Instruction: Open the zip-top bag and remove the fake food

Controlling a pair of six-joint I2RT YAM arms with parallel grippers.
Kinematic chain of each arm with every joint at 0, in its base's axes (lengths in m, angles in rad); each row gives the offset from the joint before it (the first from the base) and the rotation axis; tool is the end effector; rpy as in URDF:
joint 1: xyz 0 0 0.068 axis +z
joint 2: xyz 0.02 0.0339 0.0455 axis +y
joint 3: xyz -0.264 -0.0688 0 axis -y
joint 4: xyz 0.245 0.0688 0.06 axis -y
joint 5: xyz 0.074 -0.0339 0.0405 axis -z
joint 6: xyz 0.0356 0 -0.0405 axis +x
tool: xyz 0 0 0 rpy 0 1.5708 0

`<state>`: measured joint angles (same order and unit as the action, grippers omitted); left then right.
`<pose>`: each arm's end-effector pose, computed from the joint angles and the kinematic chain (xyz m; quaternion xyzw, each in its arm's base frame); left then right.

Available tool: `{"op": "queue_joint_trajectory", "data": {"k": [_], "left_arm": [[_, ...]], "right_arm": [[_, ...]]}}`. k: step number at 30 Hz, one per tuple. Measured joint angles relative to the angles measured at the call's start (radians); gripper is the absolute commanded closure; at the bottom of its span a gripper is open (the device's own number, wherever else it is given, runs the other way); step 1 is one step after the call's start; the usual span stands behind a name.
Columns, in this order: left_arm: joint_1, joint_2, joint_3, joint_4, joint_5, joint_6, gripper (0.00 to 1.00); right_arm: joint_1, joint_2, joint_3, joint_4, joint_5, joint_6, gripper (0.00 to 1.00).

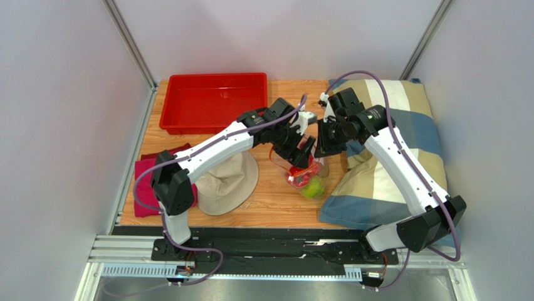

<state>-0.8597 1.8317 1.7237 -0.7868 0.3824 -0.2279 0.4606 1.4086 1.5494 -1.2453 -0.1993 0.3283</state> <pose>0.2543 -0.3156 0.3183 0.3477 0.8608 -0.3219 0.1858 0.2302 0.1221 0.3706 -0.0869 0.9645 0.1777 0.1750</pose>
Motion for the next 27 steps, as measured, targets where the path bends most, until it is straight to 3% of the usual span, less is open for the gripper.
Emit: {"op": "queue_joint_trajectory", "data": {"k": [7, 20, 26, 27], "left_arm": [[-0.006, -0.032, -0.125, 0.016, 0.029, 0.006, 0.03], [-0.046, -0.006, -0.133, 0.092, 0.027, -0.010, 0.01], [-0.065, 0.003, -0.179, 0.151, -0.026, -0.022, 0.16], [-0.068, 0.005, -0.189, 0.162, -0.041, -0.025, 0.25]], "right_arm": [[-0.025, -0.005, -0.039, 0.016, -0.040, 0.008, 1.00], [-0.032, -0.010, -0.092, 0.050, -0.098, 0.027, 1.00], [-0.043, -0.013, -0.138, 0.060, -0.110, 0.037, 1.00], [-0.043, -0.013, -0.141, 0.061, -0.111, 0.038, 1.00]]}}
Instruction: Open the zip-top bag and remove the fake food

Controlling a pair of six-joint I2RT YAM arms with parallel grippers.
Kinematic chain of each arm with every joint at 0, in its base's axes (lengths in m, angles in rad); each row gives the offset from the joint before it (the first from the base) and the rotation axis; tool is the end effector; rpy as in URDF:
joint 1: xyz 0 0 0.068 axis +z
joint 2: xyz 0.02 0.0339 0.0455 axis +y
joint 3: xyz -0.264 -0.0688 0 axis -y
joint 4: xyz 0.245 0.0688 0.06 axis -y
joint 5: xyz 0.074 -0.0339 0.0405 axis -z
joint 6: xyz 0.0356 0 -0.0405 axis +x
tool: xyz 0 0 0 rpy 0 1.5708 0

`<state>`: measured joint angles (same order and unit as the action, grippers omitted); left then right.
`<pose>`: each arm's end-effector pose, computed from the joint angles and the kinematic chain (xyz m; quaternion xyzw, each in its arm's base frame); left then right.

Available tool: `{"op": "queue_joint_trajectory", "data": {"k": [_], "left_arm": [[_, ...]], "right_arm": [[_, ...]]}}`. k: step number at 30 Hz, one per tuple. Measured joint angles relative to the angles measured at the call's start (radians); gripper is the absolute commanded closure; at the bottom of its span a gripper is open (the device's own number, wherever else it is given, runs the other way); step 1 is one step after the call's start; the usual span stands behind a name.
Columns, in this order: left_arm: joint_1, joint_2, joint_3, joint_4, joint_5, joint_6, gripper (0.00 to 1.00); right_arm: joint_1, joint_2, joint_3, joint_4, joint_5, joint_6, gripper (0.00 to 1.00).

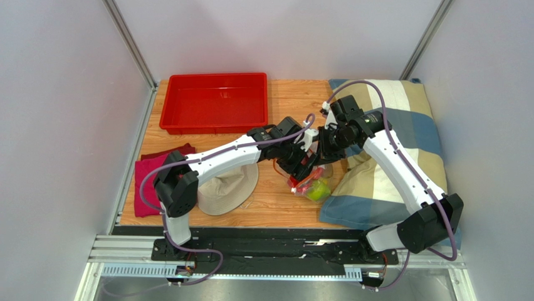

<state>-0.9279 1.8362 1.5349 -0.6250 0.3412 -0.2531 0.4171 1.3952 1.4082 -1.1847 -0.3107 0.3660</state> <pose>0.2336 -0.3318 0.2669 0.3602 0.8643 -0.3075 0.1696 0.2333 0.1153 0.3372 -0.0554 0.9673 0.2149 0.1231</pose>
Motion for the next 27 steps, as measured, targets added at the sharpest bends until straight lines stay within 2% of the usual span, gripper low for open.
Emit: {"op": "queue_joint_trajectory", "data": {"k": [2, 3, 5, 6, 7, 8, 15, 16, 17, 18, 19, 20, 23, 27], "left_arm": [[-0.004, 0.000, -0.015, 0.023, -0.021, -0.005, 0.40], [-0.006, 0.000, -0.019, 0.032, -0.035, -0.007, 0.57], [-0.007, 0.000, -0.027, 0.053, -0.053, -0.010, 0.75], [-0.007, -0.001, -0.031, 0.064, -0.061, -0.008, 0.93], [-0.007, -0.003, -0.035, 0.071, -0.067, -0.007, 0.98], [-0.007, -0.005, -0.039, 0.074, -0.074, -0.013, 1.00], [-0.007, -0.075, -0.066, 0.060, -0.120, 0.002, 1.00], [-0.007, -0.087, -0.066, 0.060, -0.121, 0.002, 0.99], [-0.007, -0.100, -0.067, 0.063, -0.118, 0.000, 0.89], [-0.008, -0.114, -0.069, 0.070, -0.115, -0.005, 0.57], [-0.008, -0.124, -0.070, 0.077, -0.114, -0.011, 0.40], [-0.008, -0.130, -0.071, 0.087, -0.109, -0.017, 0.30], [-0.007, -0.133, -0.073, 0.115, -0.082, -0.070, 0.18], [-0.008, -0.097, -0.064, 0.136, -0.032, -0.131, 0.18]], "right_arm": [[0.000, 0.000, -0.002, 0.001, -0.004, 0.003, 1.00], [0.000, 0.000, -0.002, 0.001, -0.006, 0.003, 1.00], [0.000, 0.000, -0.002, 0.002, -0.007, 0.003, 1.00], [0.000, 0.000, -0.003, 0.003, -0.008, 0.003, 1.00], [0.000, 0.000, -0.004, 0.003, -0.010, 0.003, 1.00], [0.000, 0.000, -0.005, 0.004, -0.010, 0.003, 1.00], [0.000, -0.006, -0.016, 0.009, -0.013, 0.003, 1.00], [0.000, -0.007, -0.016, 0.010, -0.013, 0.003, 1.00], [0.000, -0.008, -0.016, 0.010, -0.014, 0.003, 1.00], [0.000, -0.008, -0.016, 0.011, -0.016, 0.003, 1.00], [-0.001, -0.009, -0.016, 0.012, -0.021, 0.003, 1.00], [-0.002, -0.010, -0.016, 0.013, -0.026, 0.003, 1.00], [-0.002, -0.010, -0.016, 0.014, -0.047, 0.009, 1.00], [-0.006, -0.010, -0.016, 0.017, -0.073, 0.029, 1.00]]}}
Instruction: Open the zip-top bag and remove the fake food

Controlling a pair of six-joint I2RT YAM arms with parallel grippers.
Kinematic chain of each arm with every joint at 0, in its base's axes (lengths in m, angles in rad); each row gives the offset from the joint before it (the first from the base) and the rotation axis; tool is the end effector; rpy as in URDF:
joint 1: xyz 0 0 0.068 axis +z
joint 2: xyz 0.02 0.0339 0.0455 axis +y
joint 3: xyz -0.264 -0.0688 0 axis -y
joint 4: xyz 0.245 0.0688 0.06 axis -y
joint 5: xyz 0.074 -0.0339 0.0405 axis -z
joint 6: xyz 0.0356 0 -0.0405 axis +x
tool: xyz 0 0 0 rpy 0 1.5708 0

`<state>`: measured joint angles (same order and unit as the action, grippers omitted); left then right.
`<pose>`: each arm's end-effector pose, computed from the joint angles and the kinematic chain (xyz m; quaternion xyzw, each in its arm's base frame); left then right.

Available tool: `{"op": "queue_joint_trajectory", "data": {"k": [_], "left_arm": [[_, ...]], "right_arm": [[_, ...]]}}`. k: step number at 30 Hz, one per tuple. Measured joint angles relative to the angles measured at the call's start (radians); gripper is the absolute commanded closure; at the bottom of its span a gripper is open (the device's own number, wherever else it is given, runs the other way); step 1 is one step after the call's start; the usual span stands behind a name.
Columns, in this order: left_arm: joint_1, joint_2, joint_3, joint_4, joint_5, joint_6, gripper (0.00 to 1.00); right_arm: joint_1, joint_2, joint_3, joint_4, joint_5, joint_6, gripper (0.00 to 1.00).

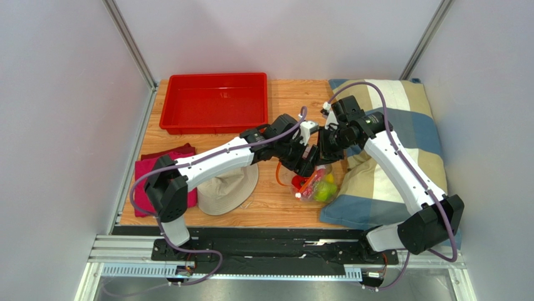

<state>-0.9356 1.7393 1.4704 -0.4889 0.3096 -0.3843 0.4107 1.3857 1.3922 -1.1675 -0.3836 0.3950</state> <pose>0.2255 -0.3242 0.2923 0.3057 0.8567 -0.3514 0.2218 0.2318 0.1155 0.3364 -0.0463 0.9608 0.2500 0.1106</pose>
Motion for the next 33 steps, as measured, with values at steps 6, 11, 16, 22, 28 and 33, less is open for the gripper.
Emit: {"op": "queue_joint_trajectory", "data": {"k": [6, 11, 16, 22, 28, 33], "left_arm": [[0.000, 0.044, -0.007, 0.018, 0.029, -0.030, 0.23], [0.001, 0.025, -0.078, 0.090, 0.021, -0.023, 0.29], [0.002, -0.043, -0.150, 0.186, -0.010, -0.024, 0.25], [0.003, -0.135, -0.218, 0.241, -0.066, -0.031, 0.21], [0.003, -0.156, -0.219, 0.244, -0.102, -0.032, 0.13], [-0.003, -0.104, -0.176, 0.213, -0.112, -0.021, 0.15]], "right_arm": [[-0.015, 0.000, 0.010, 0.006, 0.003, 0.034, 1.00], [-0.020, 0.002, 0.039, 0.010, -0.013, 0.071, 1.00], [-0.022, 0.002, 0.070, 0.028, -0.060, 0.125, 1.00], [-0.021, 0.002, 0.069, 0.091, -0.161, 0.219, 1.00], [-0.026, -0.007, 0.046, 0.143, -0.201, 0.257, 1.00], [-0.059, -0.034, -0.034, 0.176, -0.206, 0.258, 1.00]]}}
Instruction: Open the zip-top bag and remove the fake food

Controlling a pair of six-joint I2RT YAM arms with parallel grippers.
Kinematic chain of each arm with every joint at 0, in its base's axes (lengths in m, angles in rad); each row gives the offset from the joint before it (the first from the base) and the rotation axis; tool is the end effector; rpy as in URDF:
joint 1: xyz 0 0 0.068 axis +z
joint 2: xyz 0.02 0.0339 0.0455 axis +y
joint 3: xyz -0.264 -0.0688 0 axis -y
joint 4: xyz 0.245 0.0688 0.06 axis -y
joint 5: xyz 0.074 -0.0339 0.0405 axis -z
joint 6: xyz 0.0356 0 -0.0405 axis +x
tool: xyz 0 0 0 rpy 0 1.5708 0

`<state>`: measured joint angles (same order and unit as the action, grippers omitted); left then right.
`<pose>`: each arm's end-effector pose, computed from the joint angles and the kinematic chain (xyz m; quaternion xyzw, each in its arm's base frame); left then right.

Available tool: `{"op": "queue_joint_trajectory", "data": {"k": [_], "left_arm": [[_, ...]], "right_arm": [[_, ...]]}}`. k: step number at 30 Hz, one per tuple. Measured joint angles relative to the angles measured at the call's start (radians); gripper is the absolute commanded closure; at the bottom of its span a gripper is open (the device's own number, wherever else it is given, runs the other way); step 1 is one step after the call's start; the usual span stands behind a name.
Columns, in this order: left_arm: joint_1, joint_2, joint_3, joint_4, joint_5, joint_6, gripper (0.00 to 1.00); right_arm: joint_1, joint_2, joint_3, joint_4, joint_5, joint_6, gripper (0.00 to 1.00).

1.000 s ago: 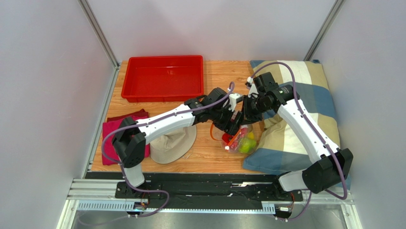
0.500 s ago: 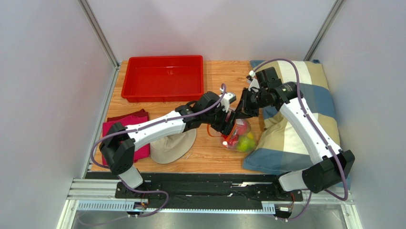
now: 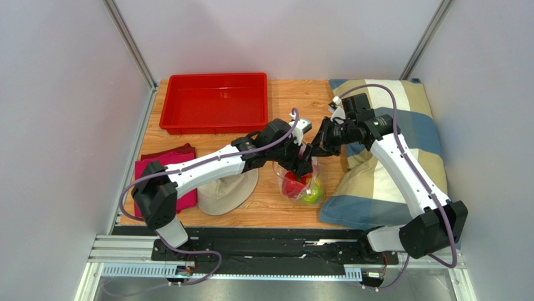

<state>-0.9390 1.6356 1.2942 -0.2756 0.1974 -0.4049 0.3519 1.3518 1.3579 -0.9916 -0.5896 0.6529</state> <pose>0.2169 -0.3082 0.2884 0.2769 0.8408 -0.3529 0.3030 0.2415 0.1098 0.3463 0.0545 0.9184 0.3767 0.1080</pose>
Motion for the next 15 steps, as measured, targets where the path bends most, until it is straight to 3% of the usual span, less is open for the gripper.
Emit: {"op": "queue_joint_trajectory", "data": {"k": [15], "left_arm": [[-0.010, 0.143, 0.130, -0.035, -0.002, 0.020, 0.27]], "right_arm": [[-0.086, -0.024, -0.055, -0.015, 0.058, -0.092, 1.00]]}}
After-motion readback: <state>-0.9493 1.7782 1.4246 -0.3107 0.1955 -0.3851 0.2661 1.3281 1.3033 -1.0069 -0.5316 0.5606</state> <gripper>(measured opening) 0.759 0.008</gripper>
